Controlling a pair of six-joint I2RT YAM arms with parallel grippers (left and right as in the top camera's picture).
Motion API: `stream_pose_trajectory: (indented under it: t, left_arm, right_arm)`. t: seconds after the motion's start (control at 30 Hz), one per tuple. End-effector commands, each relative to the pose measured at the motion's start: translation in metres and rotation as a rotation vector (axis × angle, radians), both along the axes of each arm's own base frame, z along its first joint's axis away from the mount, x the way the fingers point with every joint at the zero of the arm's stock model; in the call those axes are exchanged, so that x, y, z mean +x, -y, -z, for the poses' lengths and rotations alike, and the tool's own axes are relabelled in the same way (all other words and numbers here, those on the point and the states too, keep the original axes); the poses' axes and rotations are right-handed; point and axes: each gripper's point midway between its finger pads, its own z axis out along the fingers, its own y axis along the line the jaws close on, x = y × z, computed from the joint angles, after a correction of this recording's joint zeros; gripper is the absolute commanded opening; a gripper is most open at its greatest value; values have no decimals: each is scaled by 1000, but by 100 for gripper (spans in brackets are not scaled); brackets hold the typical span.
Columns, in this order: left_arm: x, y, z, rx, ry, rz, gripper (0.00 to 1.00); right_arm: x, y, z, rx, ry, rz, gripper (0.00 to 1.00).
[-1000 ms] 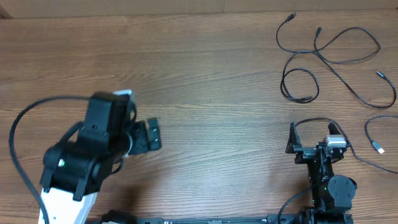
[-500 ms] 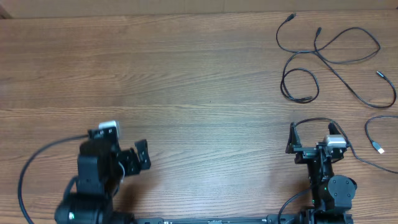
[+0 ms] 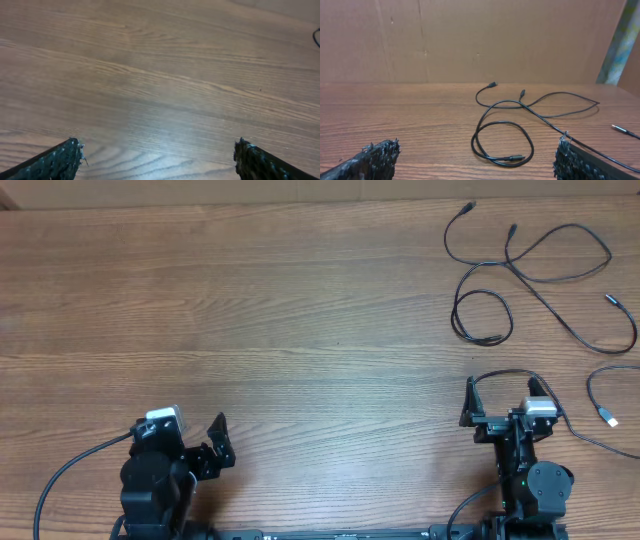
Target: Untangle cables
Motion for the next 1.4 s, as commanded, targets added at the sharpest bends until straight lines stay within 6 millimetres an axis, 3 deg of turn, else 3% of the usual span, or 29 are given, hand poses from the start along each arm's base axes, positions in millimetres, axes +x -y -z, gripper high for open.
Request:
stream_pose_trajectory:
  t: [0.0, 0.2, 0.5, 1.07, 1.37]
  left_arm:
    - [3, -4, -4, 36, 33, -4, 100]
    - [3, -5, -13, 82, 80, 19, 100]
    - [0, -15, -11, 119, 132, -17, 99]
    - [24, -19, -35, 213, 403, -16, 99]
    - [36, -29, -8, 259, 396, -58, 100]
  right_arm:
    - [0, 0, 1, 2, 6, 3, 100]
    - [0, 0, 1, 2, 6, 3, 100]
    - [0, 0, 1, 2, 6, 3, 100]
    - [0, 0, 1, 2, 6, 4, 100]
    - [0, 0, 1, 2, 6, 3, 100]
